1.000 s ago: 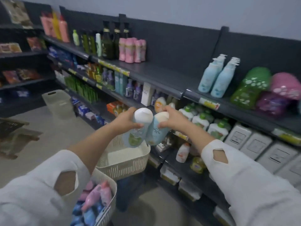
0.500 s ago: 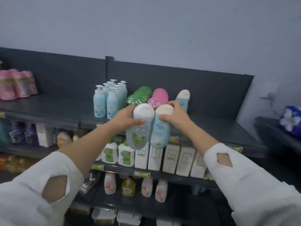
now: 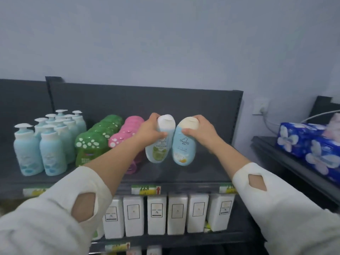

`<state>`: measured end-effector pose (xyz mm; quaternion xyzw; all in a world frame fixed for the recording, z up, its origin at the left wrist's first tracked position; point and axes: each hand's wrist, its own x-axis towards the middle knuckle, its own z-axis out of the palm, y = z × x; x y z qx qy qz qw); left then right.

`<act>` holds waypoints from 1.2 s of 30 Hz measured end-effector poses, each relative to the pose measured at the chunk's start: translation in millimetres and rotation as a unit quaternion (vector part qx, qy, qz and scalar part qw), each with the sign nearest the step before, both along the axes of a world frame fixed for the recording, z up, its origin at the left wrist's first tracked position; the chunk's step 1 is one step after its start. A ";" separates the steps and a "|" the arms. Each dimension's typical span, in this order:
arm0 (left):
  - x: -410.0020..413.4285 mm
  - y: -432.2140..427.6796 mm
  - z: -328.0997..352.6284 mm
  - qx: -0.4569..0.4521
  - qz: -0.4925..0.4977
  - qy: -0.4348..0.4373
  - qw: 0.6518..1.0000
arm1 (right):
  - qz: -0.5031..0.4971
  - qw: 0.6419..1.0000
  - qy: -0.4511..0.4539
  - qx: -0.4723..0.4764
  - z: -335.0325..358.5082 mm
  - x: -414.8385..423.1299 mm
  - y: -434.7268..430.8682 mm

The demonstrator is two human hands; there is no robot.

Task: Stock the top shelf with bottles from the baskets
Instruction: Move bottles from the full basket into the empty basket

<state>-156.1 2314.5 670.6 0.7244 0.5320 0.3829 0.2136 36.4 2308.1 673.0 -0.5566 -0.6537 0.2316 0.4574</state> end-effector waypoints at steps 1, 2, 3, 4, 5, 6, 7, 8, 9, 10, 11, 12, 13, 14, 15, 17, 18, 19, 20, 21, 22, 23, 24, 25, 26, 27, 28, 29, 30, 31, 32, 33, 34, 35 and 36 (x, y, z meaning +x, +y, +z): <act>1.7 15.4 -0.8 -0.007 0.005 0.003 1.000 | 0.001 1.000 -0.006 -0.004 -1.5 0.7 11.4; 2.9 30.3 -1.9 -0.015 0.009 0.007 1.000 | 0.000 1.000 -0.013 -0.011 -3.4 1.6 22.5; 4.1 45.1 -3.4 -0.021 0.008 0.014 1.000 | -0.001 1.000 -0.019 -0.018 -5.7 3.0 33.7; 5.8 59.0 -5.1 -0.029 0.006 0.023 0.999 | -0.002 0.999 -0.024 -0.024 -8.0 4.9 43.8; 7.9 71.7 -6.9 -0.035 0.003 0.035 0.999 | -0.001 0.999 -0.027 -0.029 -10.6 7.4 53.6; 10.6 82.8 -8.4 -0.041 0.002 0.049 0.998 | 0.001 0.999 -0.028 -0.034 -13.0 10.4 62.6; 13.7 92.2 -10.1 -0.045 0.002 0.066 0.997 | 0.004 0.999 -0.028 -0.039 -15.8 14.0 71.1; 17.1 100.8 -12.3 -0.051 0.003 0.087 0.995 | 0.007 0.999 -0.028 -0.046 -18.8 17.4 78.1; 20.4 108.4 -15.2 -0.054 0.005 0.109 0.993 | 0.011 0.998 -0.030 -0.053 -22.3 20.7 84.7; 23.1 115.0 -18.4 -0.055 0.006 0.130 0.990 | 0.015 0.998 -0.031 -0.058 -25.7 23.9 91.1; 25.2 121.0 -21.6 -0.057 0.007 0.148 0.987 | 0.018 0.997 -0.032 -0.062 -29.5 26.8 97.8; 27.1 126.2 -24.6 -0.058 0.009 0.160 0.985 | 0.022 0.997 -0.032 -0.063 -33.1 29.3 103.9; 28.4 131.4 -27.1 -0.058 0.013 0.168 0.984 | 0.027 0.997 -0.030 -0.064 -36.4 31.3 109.9; 29.3 135.8 -29.1 -0.058 0.019 0.171 0.983 | 0.034 0.997 -0.030 -0.065 -39.4 32.8 114.8; 30.3 139.4 -30.0 -0.057 0.026 0.172 0.983 | 0.044 0.996 -0.030 -0.067 -42.0 33.9 119.6; 31.2 144.9 -29.7 -0.058 0.033 0.190 0.979 | 0.067 0.995 -0.029 -0.071 -46.0 35.9 126.6; 30.8 146.9 -29.0 -0.055 0.034 0.212 0.975 | 0.079 0.994 -0.028 -0.074 -47.2 36.7 129.2; 29.9 148.8 -28.2 -0.047 0.036 0.237 0.970 | 0.092 0.992 -0.030 -0.078 -47.3 37.3 131.5; 28.5 149.9 -27.2 -0.035 0.041 0.263 0.963 | 0.107 0.990 -0.041 -0.084 -45.9 37.5 133.2; 27.1 150.6 -26.5 -0.023 0.048 0.284 0.957 | 0.122 0.987 -0.063 -0.090 -43.6 37.5 134.5; 26.2 150.8 -26.0 -0.014 0.053 0.299 0.953 | 0.133 0.983 -0.089 -0.093 -40.2 37.1 135.0; 25.8 150.6 -25.9 -0.010 0.054 0.306 0.950 | 0.138 0.980 -0.109 -0.091 -36.6 36.7 135.1; 26.1 150.3 -26.0 -0.010 0.053 0.309 0.949 | 0.141 0.979 -0.122 -0.087 -33.7 36.4 135.0; 26.6 149.8 -26.2 -0.012 0.053 0.310 0.949 | 0.144 0.978 -0.130 -0.081 -31.5 35.5 134.4; 26.7 149.8 -26.8 -0.016 0.053 0.309 0.949 | 0.149 0.977 -0.132 -0.077 -30.2 34.2 133.4; 26.5 150.0 -27.2 -0.019 0.052 0.305 0.951 | 0.155 0.976 -0.131 -0.075 -30.1 32.1 132.4; 25.7 150.2 -27.5 -0.022 0.050 0.298 0.953 | 0.161 0.976 -0.125 -0.074 -30.7 29.2 131.1; 24.6 150.4 -27.8 -0.025 0.048 0.288 0.956 | 0.167 0.976 -0.120 -0.072 -31.7 25.1 129.7; 22.9 150.4 -27.8 -0.027 0.046 0.275 0.960 | 0.172 0.975 -0.119 -0.069 -32.7 20.1 128.5; 20.8 150.8 -27.3 -0.024 0.045 0.259 0.965 | 0.175 0.975 -0.124 -0.063 -33.6 14.4 127.9; 17.9 151.2 -26.8 -0.017 0.046 0.239 0.970 | 0.177 0.974 -0.131 -0.056 -34.2 8.1 127.6; 14.5 151.2 -26.0 -0.010 0.051 0.220 0.974 | 0.177 0.973 -0.142 -0.047 -34.3 1.8 127.4; 10.7 150.5 -24.9 -0.003 0.059 0.204 0.977 | 0.174 0.971 -0.157 -0.036 -34.6 -3.9 127.7; 7.0 149.3 -23.8 0.002 0.067 0.191 0.979 | 0.169 0.970 -0.174 -0.024 -35.1 -8.8 128.3; 3.8 147.4 -22.6 0.007 0.073 0.182 0.981 | 0.162 0.969 -0.186 -0.016 -35.7 -12.7 129.0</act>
